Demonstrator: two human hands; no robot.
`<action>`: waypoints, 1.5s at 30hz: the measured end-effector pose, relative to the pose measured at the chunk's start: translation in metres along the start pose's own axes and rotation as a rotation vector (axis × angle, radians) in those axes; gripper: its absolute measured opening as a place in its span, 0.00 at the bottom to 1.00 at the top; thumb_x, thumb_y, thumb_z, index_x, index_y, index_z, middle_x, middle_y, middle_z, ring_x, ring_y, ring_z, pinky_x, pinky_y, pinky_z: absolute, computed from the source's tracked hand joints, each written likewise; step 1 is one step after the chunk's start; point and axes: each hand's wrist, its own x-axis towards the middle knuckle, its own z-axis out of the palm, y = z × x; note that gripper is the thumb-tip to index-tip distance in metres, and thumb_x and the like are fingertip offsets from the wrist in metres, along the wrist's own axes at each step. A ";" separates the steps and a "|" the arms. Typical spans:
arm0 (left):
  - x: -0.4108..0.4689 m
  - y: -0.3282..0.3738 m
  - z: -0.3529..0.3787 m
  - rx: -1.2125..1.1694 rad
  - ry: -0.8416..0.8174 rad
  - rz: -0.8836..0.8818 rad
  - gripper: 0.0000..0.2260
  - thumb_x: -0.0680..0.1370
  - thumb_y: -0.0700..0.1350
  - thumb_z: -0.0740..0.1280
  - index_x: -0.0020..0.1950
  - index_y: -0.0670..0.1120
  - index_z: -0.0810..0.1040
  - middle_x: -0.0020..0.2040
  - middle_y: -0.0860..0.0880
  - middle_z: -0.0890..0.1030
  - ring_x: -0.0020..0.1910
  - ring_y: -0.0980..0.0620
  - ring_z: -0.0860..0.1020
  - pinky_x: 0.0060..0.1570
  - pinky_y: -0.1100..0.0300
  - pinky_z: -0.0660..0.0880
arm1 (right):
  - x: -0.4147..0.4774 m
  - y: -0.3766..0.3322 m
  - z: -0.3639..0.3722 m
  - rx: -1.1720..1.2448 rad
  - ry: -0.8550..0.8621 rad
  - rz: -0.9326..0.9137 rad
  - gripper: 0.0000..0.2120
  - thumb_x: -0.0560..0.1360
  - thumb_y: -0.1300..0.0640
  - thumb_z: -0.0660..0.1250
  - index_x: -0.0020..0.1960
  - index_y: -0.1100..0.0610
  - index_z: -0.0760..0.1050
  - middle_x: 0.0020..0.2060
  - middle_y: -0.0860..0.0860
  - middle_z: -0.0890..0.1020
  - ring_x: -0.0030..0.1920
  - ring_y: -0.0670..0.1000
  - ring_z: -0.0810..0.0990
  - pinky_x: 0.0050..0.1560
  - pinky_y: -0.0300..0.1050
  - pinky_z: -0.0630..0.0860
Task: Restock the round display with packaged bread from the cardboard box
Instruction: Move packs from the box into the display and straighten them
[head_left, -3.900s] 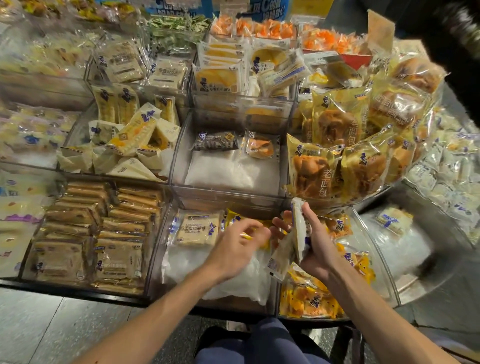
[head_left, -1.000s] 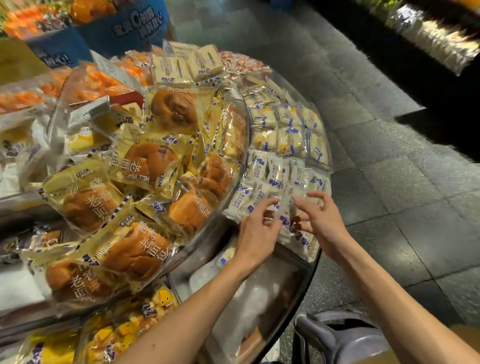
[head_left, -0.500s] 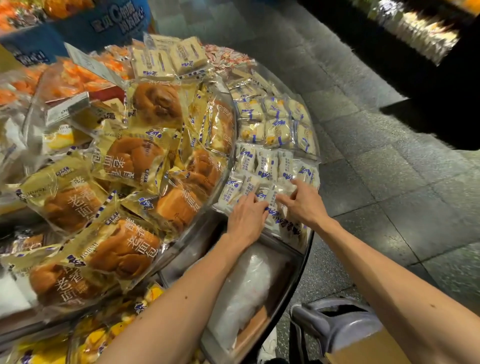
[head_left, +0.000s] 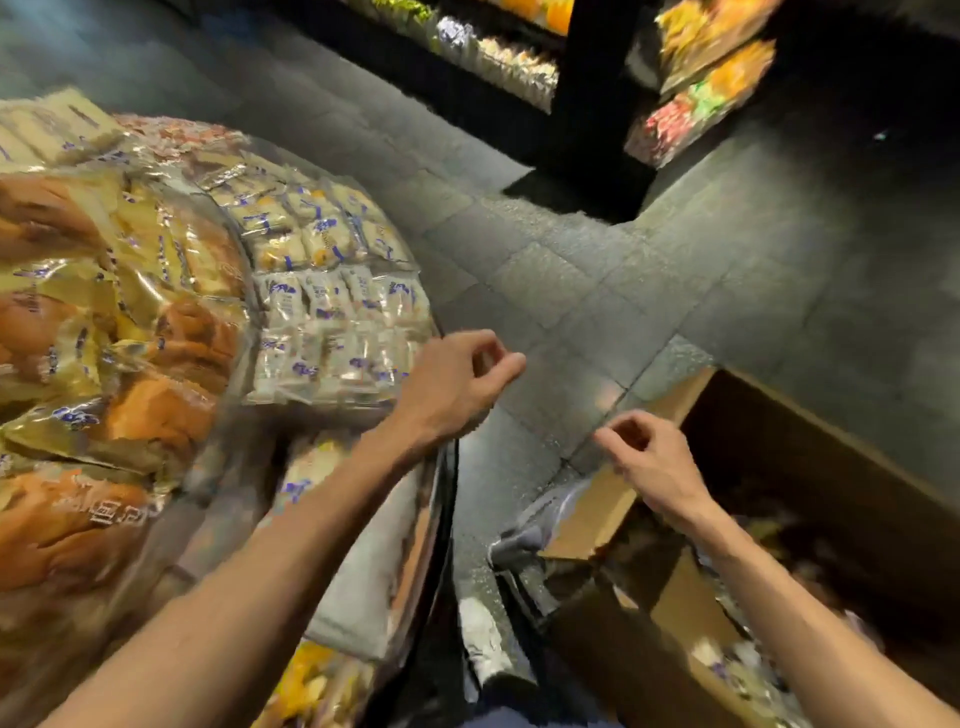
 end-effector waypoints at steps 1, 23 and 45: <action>-0.006 0.015 0.033 -0.016 -0.090 0.049 0.10 0.78 0.53 0.70 0.39 0.50 0.79 0.28 0.58 0.73 0.28 0.62 0.71 0.33 0.63 0.65 | -0.021 0.025 -0.011 0.000 0.046 0.074 0.08 0.75 0.56 0.72 0.38 0.51 0.78 0.29 0.45 0.79 0.30 0.41 0.75 0.35 0.40 0.71; 0.047 0.018 0.515 0.247 -0.768 -0.112 0.32 0.76 0.51 0.72 0.77 0.47 0.63 0.73 0.47 0.69 0.73 0.47 0.66 0.73 0.52 0.64 | -0.021 0.412 -0.120 0.022 0.130 0.961 0.35 0.72 0.49 0.75 0.74 0.50 0.63 0.71 0.50 0.71 0.58 0.56 0.80 0.57 0.57 0.80; 0.076 -0.038 0.619 0.925 -1.112 0.402 0.41 0.74 0.65 0.68 0.77 0.46 0.57 0.77 0.38 0.57 0.75 0.38 0.57 0.75 0.46 0.53 | 0.074 0.490 -0.109 -0.841 -0.387 0.647 0.35 0.69 0.33 0.71 0.67 0.53 0.72 0.62 0.56 0.76 0.66 0.60 0.71 0.71 0.70 0.56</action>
